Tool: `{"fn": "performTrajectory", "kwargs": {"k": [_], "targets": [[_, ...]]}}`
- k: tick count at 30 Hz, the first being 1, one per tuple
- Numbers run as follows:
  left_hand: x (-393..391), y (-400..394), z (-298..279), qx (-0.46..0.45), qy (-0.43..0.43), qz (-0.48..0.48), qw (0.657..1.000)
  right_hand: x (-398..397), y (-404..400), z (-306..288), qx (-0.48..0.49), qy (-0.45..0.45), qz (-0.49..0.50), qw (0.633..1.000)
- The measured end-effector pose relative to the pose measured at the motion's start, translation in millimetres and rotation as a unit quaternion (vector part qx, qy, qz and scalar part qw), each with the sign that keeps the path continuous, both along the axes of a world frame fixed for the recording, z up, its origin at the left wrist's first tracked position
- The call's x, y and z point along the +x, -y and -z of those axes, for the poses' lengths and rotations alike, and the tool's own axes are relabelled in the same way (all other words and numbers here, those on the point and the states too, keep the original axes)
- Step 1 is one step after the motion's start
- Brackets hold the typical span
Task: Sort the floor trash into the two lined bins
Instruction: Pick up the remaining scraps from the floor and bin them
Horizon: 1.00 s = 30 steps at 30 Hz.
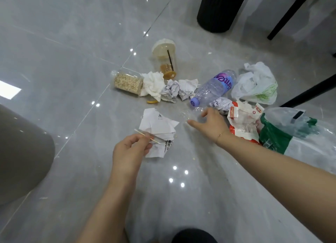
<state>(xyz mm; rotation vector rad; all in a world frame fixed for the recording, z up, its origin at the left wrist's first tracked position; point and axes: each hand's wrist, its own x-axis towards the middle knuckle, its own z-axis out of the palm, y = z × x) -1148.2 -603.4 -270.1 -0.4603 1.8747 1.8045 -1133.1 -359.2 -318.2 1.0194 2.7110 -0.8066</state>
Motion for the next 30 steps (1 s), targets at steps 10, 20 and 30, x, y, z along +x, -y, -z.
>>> {"fn": "performTrajectory", "kwargs": {"k": [10, 20, 30], "targets": [[1, -1, -3, 0.021, 0.025, 0.004, 0.999, -18, -3, 26, 0.038, 0.045, -0.01, 0.998], [0, -2, -10, 0.032, 0.032, 0.0, 0.999, 0, 6, 14, -0.035, -0.006, 0.023, 0.999], [1, -1, -10, 0.021, 0.026, 0.007, 0.999, -34, 4, 13, -0.03, 0.048, 0.025, 0.998]]}}
